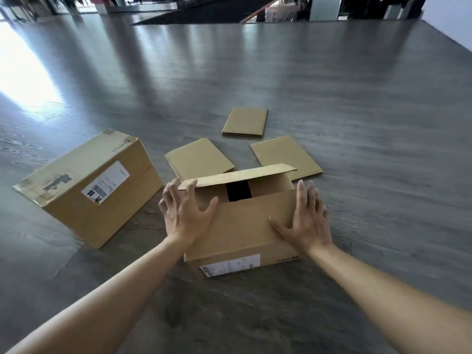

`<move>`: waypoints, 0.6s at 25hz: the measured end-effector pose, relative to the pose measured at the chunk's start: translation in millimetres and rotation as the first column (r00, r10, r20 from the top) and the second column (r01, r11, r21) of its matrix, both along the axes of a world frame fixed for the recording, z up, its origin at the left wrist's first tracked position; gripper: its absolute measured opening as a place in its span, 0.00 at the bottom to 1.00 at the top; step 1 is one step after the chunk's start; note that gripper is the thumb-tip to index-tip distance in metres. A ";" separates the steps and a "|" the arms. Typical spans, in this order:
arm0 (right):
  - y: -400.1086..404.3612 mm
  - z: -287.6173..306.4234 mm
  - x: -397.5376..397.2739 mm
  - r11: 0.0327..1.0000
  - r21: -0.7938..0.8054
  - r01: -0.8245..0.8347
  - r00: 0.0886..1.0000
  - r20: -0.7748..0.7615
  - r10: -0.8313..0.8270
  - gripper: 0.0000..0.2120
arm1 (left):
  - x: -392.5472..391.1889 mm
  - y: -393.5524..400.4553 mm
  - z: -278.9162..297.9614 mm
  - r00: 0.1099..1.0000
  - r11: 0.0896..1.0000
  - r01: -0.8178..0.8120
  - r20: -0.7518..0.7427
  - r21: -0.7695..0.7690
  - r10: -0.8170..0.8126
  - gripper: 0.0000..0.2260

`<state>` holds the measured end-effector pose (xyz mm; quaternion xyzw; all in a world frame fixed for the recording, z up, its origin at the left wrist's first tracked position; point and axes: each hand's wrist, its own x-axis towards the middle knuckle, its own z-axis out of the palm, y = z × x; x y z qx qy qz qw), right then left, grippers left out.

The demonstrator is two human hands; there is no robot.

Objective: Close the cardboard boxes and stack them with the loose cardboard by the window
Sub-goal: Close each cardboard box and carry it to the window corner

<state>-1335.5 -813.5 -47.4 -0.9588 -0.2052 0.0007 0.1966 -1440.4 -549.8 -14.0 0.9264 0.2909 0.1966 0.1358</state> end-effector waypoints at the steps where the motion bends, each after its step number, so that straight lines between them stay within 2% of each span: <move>1: -1.2 1.0 0.0 1.000 0.020 0.010 0.999 0.040 -0.011 0.57 | -6.7 -2.3 -6.7 0.998 0.998 0.040 -0.046 0.048 -0.038 0.33; 3: -0.4 3.6 2.4 0.999 0.050 0.006 0.996 0.094 -0.011 0.57 | -16.7 -6.9 -19.4 0.980 0.986 0.132 -0.165 0.101 -0.114 0.35; 6: 8.2 8.3 8.8 0.999 0.000 -0.050 0.996 0.070 0.050 0.51 | -20.5 -11.8 -30.7 0.935 0.972 0.218 -0.306 0.088 -0.182 0.39; 10: 23.5 5.9 12.7 0.973 -0.157 -0.169 0.986 -0.024 0.167 0.45 | -20.6 -11.2 -36.3 0.913 0.975 0.222 -0.358 0.034 -0.195 0.38; 13: 26.1 -2.4 10.3 0.935 -0.286 -0.208 0.977 -0.108 0.184 0.45 | -22.3 -10.6 -40.9 0.889 0.973 0.232 -0.403 -0.010 -0.216 0.39; 15: 25.7 -4.1 11.4 0.929 -0.305 -0.207 0.977 -0.119 0.178 0.44 | -20.6 -8.2 -41.1 0.886 0.975 0.221 -0.409 -0.037 -0.216 0.38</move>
